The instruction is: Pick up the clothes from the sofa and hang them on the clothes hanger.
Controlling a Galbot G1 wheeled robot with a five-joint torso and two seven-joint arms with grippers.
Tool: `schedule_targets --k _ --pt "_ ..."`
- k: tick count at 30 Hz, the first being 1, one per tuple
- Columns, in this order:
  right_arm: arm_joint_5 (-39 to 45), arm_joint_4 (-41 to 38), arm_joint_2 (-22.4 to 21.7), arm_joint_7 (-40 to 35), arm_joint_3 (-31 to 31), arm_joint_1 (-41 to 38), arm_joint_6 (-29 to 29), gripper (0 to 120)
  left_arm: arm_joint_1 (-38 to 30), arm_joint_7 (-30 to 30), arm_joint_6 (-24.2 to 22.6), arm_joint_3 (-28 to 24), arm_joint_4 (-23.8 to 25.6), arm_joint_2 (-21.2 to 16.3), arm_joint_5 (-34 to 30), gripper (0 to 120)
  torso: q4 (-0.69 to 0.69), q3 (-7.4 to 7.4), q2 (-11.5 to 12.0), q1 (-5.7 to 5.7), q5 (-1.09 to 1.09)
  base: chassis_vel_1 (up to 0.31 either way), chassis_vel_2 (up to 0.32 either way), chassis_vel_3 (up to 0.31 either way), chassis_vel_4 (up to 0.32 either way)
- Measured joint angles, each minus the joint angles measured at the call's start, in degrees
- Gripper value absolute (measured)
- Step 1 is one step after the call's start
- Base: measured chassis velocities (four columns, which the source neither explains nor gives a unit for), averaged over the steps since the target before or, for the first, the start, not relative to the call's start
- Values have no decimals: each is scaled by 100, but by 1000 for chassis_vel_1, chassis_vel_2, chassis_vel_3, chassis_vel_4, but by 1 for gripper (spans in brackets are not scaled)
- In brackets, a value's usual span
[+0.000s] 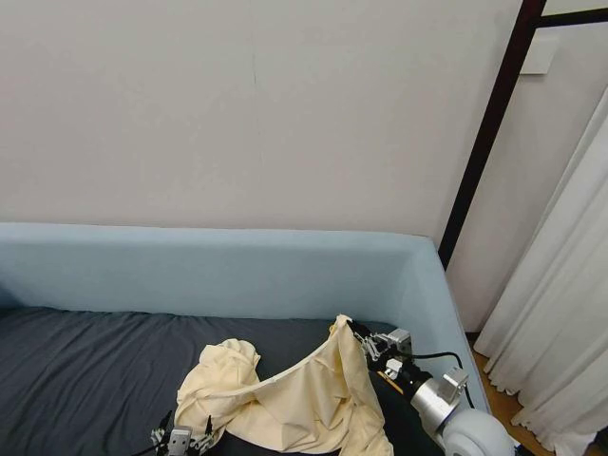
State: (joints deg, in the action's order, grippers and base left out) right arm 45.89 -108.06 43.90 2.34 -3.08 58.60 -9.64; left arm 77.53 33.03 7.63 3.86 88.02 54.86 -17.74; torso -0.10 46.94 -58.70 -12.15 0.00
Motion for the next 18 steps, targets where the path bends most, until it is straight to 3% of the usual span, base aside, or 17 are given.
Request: schedule_targets --k 8,18 --pt "-15 -6 14 0 18 20 3 0 -260 168 -230 -10 -651 163 94 100 2 0 0 0 -1 0 0 0 0" --pt "-32 2 31 -16 17 63 19 0 -474 409 -364 29 -831 361 140 100 0 1 0 0 0 0 0 0 0"
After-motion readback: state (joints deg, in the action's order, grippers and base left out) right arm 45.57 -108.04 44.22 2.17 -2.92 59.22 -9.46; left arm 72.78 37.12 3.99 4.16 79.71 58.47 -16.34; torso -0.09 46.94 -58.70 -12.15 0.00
